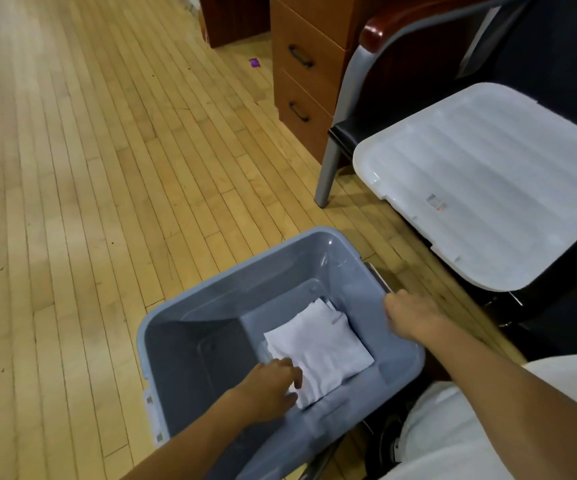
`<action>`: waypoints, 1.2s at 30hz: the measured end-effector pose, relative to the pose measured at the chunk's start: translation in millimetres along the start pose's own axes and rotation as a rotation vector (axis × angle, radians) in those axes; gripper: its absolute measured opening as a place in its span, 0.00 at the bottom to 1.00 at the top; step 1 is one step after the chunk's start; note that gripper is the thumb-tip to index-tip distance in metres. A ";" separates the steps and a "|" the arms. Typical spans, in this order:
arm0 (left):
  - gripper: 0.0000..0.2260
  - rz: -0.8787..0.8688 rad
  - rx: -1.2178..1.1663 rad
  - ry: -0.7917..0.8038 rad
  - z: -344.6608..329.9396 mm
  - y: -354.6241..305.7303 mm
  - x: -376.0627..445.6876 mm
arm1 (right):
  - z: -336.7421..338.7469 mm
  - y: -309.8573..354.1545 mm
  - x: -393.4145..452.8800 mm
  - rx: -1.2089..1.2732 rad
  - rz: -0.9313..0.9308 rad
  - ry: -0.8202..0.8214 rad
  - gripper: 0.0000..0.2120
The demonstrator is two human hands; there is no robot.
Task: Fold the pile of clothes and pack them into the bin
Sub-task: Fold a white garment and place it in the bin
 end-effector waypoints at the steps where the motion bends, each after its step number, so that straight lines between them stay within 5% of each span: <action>1: 0.10 -0.003 -0.027 -0.027 8.5 -3.5 4.4 | 7.1 -2.6 0.4 0.045 -0.025 -0.037 0.12; 8: 0.05 -0.109 -0.279 -0.352 105.9 -65.3 62.5 | 61.1 -23.7 -16.0 0.539 -0.040 -0.200 0.09; 13: 0.10 -0.270 -0.482 -0.511 177.8 -191.2 104.5 | 96.5 -97.3 -72.3 0.944 -0.126 -0.477 0.12; 17: 0.10 -0.403 -0.561 -0.454 183.6 -316.3 127.1 | 92.6 -187.2 -154.5 1.160 -0.262 -0.703 0.15; 21: 0.11 -0.593 -0.505 -0.298 142.1 -443.6 134.9 | 46.1 -273.8 -249.1 1.178 -0.455 -0.850 0.14; 27: 0.06 -0.802 -0.349 0.038 9.4 -618.0 131.7 | -111.5 -367.3 -398.6 1.143 -1.035 -1.021 0.14; 31: 0.04 -0.949 -0.278 0.171 -80.1 -706.3 109.3 | -193.1 -386.6 -480.4 0.744 -1.396 -0.859 0.14; 36: 0.09 -1.139 -0.161 0.259 -173.6 -783.1 85.3 | -239.6 -391.4 -542.1 0.674 -1.586 -0.777 0.10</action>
Point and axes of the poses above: each hand's wrist, its own x-axis towards the middle knuckle, its own z-axis out of the back of the hand, y = z × x, the point moved 4 cm from there along x, towards the middle knuckle, and after that the axes turned 14 degrees about -y, right-handed, at the moved point
